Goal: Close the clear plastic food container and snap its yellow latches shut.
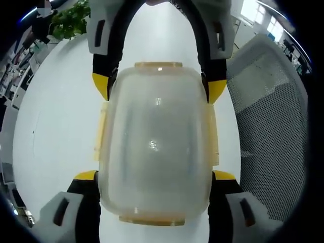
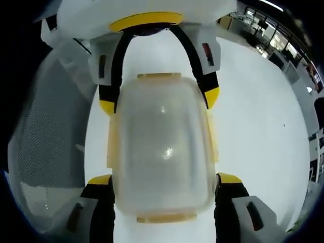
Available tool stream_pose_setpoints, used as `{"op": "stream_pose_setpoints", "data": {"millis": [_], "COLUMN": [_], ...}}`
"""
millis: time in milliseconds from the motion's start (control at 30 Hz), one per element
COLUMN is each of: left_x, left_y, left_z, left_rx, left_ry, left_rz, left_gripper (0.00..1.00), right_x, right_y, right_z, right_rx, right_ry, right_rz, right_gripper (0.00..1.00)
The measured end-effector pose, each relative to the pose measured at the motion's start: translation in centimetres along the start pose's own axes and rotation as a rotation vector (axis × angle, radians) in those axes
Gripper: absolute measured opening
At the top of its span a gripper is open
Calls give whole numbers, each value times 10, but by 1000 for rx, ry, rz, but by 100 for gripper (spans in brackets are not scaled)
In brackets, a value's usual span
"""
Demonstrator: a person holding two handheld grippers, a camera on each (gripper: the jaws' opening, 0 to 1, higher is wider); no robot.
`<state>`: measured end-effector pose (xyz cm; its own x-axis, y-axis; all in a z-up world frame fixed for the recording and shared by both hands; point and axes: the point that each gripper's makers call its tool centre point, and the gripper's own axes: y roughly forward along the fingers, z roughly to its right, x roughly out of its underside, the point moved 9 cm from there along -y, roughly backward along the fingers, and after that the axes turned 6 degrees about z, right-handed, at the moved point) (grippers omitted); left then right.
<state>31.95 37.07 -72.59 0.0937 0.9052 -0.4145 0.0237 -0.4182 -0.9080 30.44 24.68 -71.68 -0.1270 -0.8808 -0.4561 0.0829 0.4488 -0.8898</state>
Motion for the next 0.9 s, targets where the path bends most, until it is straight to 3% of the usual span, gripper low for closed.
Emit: {"op": "stream_pose_setpoints", "data": {"millis": [900], "left_x": [30], "left_y": [-15], "left_z": [7], "left_rx": [-16], "left_ry": [-15], "left_rz": [-1], "left_gripper": [89], "right_x": [-30], "right_y": [16], "right_z": [-6], "right_rx": [-10], "right_ry": [-10], "right_rz": [-6], "right_gripper": [83]}}
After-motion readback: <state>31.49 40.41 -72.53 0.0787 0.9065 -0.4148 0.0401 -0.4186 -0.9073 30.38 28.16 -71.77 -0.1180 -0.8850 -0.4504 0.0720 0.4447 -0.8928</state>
